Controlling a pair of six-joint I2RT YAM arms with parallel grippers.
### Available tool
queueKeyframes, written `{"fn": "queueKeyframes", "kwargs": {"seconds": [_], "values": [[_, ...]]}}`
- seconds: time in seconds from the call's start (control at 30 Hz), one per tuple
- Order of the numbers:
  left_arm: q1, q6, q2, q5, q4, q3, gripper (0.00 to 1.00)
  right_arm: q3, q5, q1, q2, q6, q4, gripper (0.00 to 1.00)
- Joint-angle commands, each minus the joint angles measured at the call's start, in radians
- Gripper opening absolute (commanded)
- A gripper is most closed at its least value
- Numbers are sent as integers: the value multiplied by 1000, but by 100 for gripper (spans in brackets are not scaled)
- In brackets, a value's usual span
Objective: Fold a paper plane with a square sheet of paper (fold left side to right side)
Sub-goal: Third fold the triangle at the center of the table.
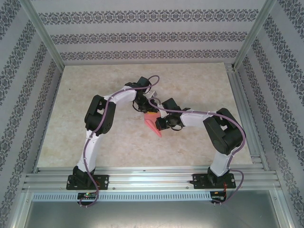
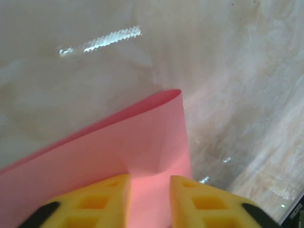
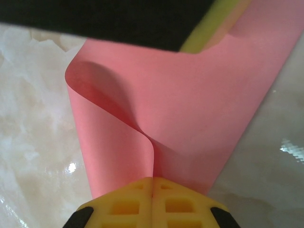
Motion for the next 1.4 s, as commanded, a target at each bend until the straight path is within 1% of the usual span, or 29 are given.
{"fn": "queueKeyframes", "kwargs": {"seconds": [0.0,0.03,0.13,0.17,0.23,0.33,0.4,0.5,0.57,0.73,1.0,1.07,1.2,1.37], "values": [[39,22,-140,-50,-50,-19,37,-3,38,14,36,-1,-49,0],[54,20,-173,-58,-46,-36,40,-2,38,14,39,-1,-50,0],[90,-3,-280,-68,0,-130,39,-3,37,20,45,-1,-49,0],[98,-15,-310,-59,22,-168,36,-2,37,21,46,-1,-47,0],[101,-35,-361,-20,67,-250,26,-1,37,26,48,-1,-47,0],[87,-83,-381,82,147,-363,16,4,41,31,50,-2,-48,0],[71,-126,-386,127,229,-434,13,6,39,30,53,-6,-52,0],[42,-188,-382,145,326,-500,9,10,41,32,56,-8,-57,0],[26,-218,-372,150,366,-516,8,11,41,32,56,-12,-60,0],[-4,-252,-348,129,399,-516,8,14,40,32,57,-18,-67,0],[-34,-280,-294,84,392,-511,7,18,36,32,63,-19,-66,0],[-40,-278,-288,60,383,-511,7,18,34,32,65,-18,-68,0],[-46,-275,-275,48,374,-512,7,21,34,32,68,-20,-73,0],[-47,-236,-277,-6,309,-513,7,24,38,32,71,-24,-79,0]]}}
